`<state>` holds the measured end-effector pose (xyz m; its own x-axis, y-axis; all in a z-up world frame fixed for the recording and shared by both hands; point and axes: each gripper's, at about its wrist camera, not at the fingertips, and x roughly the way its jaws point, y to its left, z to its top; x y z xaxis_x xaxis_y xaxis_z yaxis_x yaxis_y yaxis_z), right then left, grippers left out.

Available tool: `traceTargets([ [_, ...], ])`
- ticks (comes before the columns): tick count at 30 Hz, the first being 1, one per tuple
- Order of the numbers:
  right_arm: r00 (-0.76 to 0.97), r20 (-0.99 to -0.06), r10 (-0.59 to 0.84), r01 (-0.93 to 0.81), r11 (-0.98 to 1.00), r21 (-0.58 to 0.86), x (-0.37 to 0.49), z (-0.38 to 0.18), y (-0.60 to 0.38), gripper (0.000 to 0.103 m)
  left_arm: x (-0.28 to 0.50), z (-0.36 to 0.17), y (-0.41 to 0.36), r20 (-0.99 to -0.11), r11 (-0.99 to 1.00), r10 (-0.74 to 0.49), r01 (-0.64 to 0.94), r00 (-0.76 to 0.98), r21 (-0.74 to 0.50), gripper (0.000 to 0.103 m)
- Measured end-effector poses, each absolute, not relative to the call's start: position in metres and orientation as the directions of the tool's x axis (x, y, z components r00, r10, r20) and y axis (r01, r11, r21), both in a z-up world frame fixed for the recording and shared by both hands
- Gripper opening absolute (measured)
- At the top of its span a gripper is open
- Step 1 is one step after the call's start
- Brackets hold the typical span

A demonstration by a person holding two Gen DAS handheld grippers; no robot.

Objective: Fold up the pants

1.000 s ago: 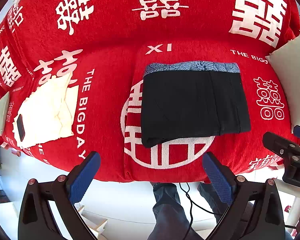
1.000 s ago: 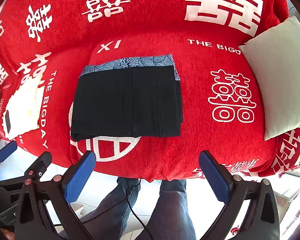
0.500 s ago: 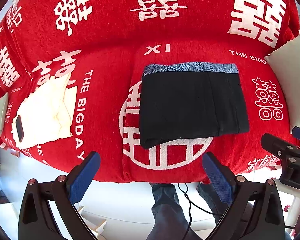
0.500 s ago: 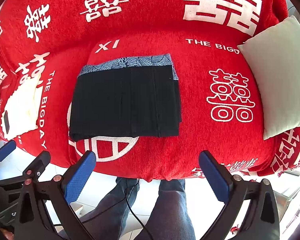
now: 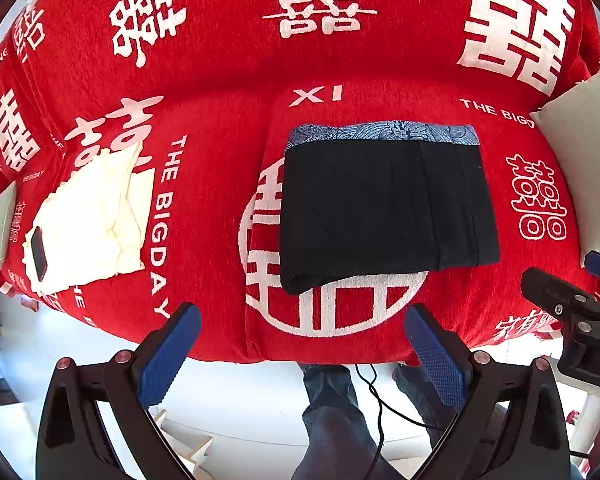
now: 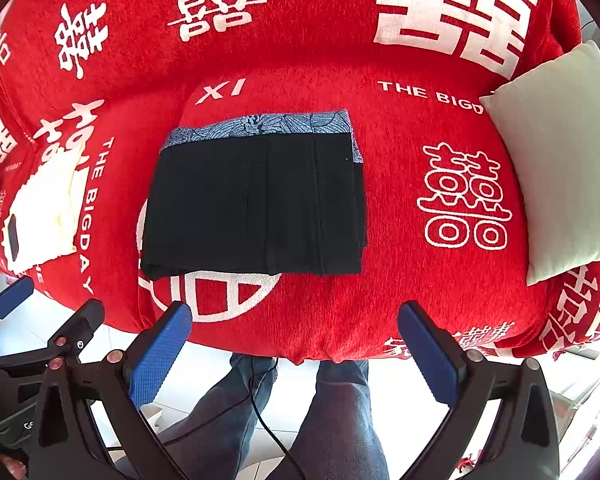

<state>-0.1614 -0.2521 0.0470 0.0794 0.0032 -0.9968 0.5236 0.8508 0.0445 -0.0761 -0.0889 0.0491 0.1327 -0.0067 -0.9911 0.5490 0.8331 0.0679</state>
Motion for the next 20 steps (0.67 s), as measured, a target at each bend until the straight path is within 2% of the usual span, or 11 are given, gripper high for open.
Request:
traceTargets([
  [20,0.08,-0.997,-0.003,0.518,0.854,0.039,-0.161,0.0486,-0.2512,0.103,-0.0763,0.0511,-0.0874,-0.991,0.838,-0.039,0.544,0.131,0.039,0.102],
])
